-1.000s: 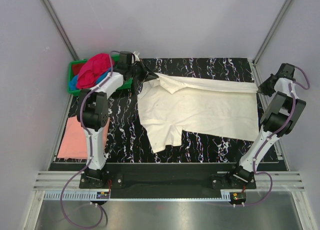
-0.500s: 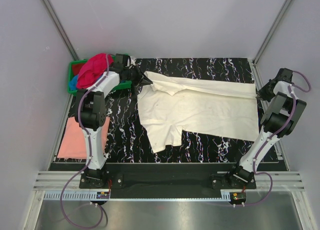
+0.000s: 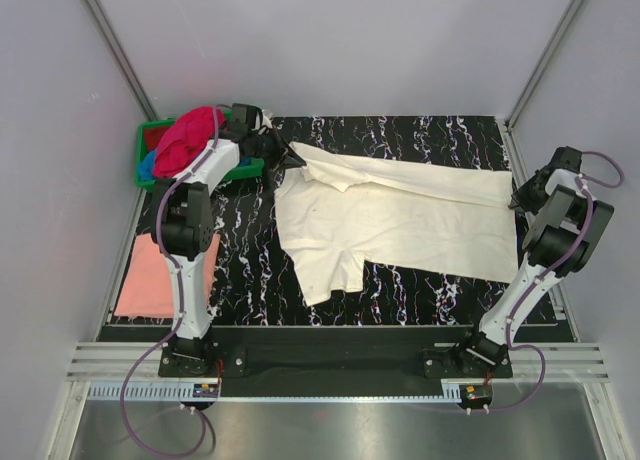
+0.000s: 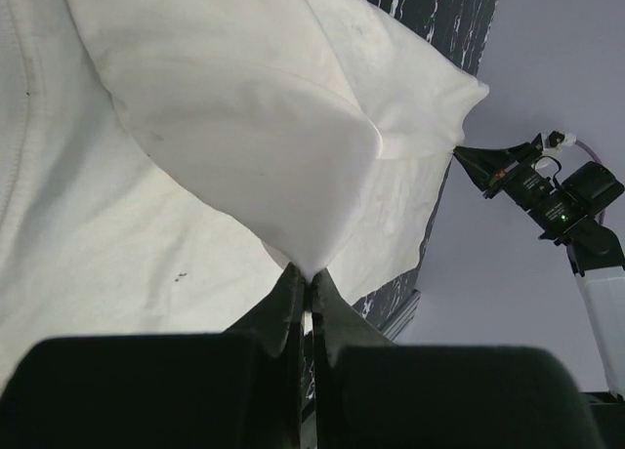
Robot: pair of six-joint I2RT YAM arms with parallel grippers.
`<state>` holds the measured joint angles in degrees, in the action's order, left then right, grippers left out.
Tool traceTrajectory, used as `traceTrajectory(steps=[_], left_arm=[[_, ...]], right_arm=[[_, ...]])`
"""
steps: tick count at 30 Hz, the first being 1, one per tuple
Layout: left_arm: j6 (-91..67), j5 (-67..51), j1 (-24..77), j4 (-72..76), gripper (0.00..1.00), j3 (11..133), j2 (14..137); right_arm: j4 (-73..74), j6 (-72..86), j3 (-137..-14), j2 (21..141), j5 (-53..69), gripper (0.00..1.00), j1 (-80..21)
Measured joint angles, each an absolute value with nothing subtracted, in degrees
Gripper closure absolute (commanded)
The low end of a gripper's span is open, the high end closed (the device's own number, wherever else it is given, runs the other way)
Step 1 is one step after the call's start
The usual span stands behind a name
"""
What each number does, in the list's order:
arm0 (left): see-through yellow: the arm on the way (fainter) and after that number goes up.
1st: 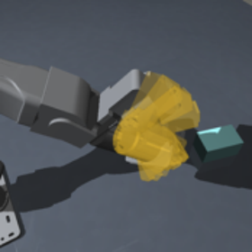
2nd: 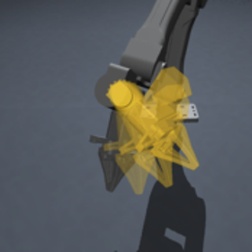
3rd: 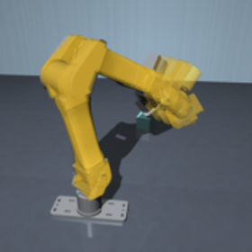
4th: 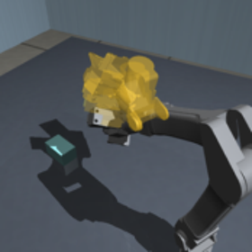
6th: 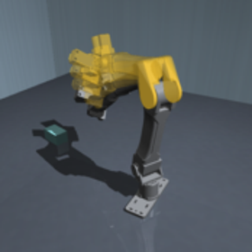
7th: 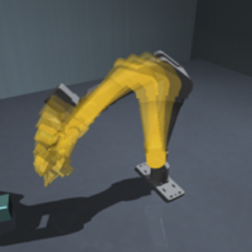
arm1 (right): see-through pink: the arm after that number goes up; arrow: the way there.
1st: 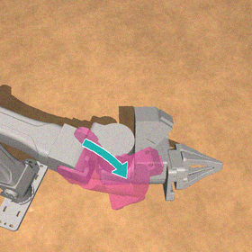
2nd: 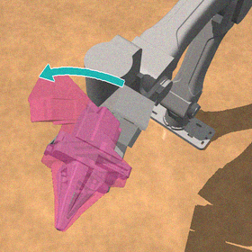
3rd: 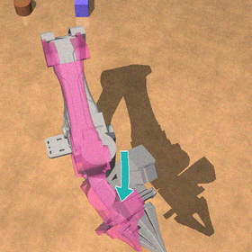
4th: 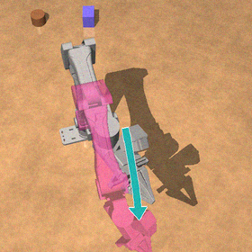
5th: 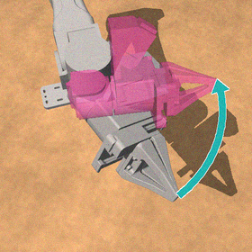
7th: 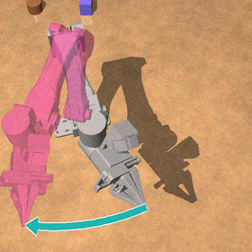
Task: Fold and stack the t-shirts
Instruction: Fold the tshirt
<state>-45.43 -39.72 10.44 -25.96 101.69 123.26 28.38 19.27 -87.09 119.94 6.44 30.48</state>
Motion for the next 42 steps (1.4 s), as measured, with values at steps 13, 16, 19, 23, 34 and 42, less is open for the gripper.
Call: traceTrajectory(steps=[13, 16, 19, 23, 34, 42], left_arm=[[-44.80, -40.51, 10.63, -26.44, 1.00, 100.27, 123.20], [-44.53, -40.36, 10.81, -27.29, 1.00, 97.12, 123.00], [-43.94, -40.16, 10.85, -28.32, 1.00, 96.36, 123.00], [-43.53, -40.10, 10.85, -28.25, 1.00, 96.36, 123.00], [-43.46, -39.64, 10.85, -28.27, 1.00, 96.36, 122.93], [-43.48, -39.64, 10.85, -28.21, 1.00, 95.88, 121.97]], right_arm=[[29.63, 19.33, -86.04, 118.37, 6.39, 1.00, 30.83], [29.65, 19.55, -85.78, 118.37, 6.11, 1.00, 30.85], [29.63, 19.73, -85.58, 118.37, 5.91, 1.00, 30.87], [29.69, 19.75, -85.41, 118.37, 5.56, 1.00, 30.85], [29.74, 19.68, -85.41, 118.37, 5.48, 1.00, 30.85], [29.69, 19.70, -85.03, 118.37, 5.43, 1.00, 30.85]])
